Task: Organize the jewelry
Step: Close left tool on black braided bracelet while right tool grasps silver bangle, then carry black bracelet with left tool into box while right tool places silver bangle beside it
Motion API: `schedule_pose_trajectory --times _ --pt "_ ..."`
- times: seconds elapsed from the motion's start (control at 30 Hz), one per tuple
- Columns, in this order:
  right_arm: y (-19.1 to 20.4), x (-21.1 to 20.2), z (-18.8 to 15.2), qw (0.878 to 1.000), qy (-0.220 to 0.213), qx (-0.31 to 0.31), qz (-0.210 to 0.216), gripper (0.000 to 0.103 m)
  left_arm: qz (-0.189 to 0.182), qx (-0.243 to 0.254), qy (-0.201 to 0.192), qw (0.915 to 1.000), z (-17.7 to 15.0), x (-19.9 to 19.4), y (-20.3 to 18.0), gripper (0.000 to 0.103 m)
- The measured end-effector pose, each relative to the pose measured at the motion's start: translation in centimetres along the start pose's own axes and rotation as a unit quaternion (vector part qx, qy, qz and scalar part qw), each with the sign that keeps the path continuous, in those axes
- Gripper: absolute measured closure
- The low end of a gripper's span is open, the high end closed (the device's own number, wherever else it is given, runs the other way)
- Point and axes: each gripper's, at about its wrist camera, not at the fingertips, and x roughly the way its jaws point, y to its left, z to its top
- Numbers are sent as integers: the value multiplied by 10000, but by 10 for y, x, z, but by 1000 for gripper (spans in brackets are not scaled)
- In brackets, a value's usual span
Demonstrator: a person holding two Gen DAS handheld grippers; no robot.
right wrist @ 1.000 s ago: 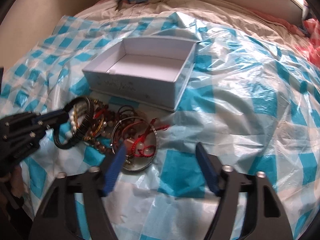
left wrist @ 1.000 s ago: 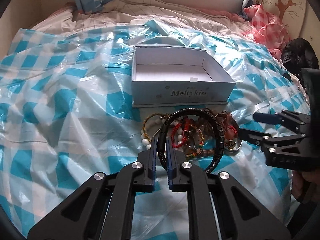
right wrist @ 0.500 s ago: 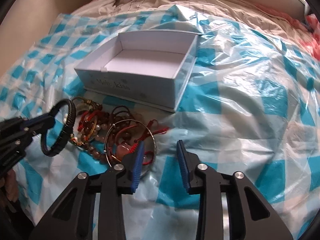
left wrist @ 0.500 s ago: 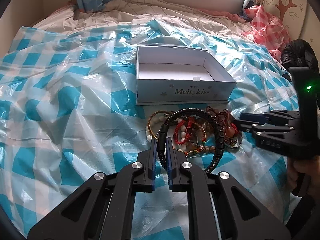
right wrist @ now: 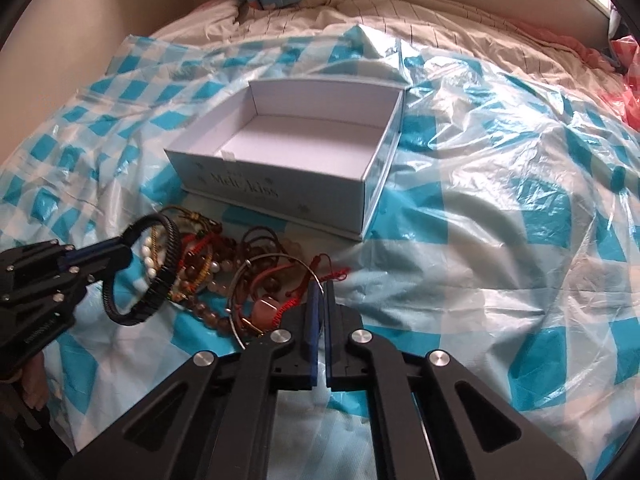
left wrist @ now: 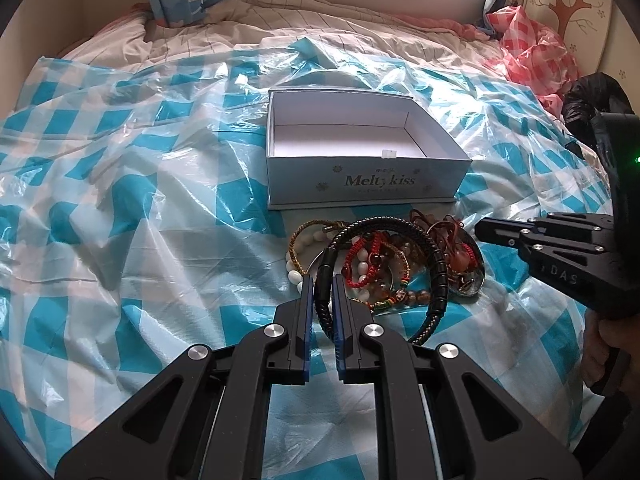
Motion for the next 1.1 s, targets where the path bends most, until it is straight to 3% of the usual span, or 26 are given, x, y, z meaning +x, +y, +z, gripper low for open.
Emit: schedule_pose_trajectory --times 0.13,0.2,0.23,0.3,0.37,0.43,0.57,0.87,1.1 --pt "1 10 -1 9998 189 5 -58 98 6 -42 20 10000 1 1 2 95" --pt "-1 18 -2 9996 275 32 -114 74 -4 -54 31 10000 1 1 3 95" --pt "-1 19 -3 9995 260 50 -182 69 -11 -56 34 10000 1 2 3 95" --pt "-1 24 -4 9993 292 8 -233 71 -26 -53 30 10000 1 1 2 95" --pt "1 27 -4 9992 317 -81 -249 92 -37 -46 21 10000 1 1 2 95" --pt "3 28 -4 9990 330 -153 -262 99 -44 -44 15 10000 1 0 1 95" --pt "9 17 -4 9992 157 -276 -254 99 -36 -50 -22 10000 2 -3 2 95" --pt "2 -35 -4 9987 -487 142 67 99 -31 -61 -229 9997 6 -17 1 95" --pt "0 -60 2 9949 -979 246 7 99 49 -147 -727 9972 13 -39 2 95"
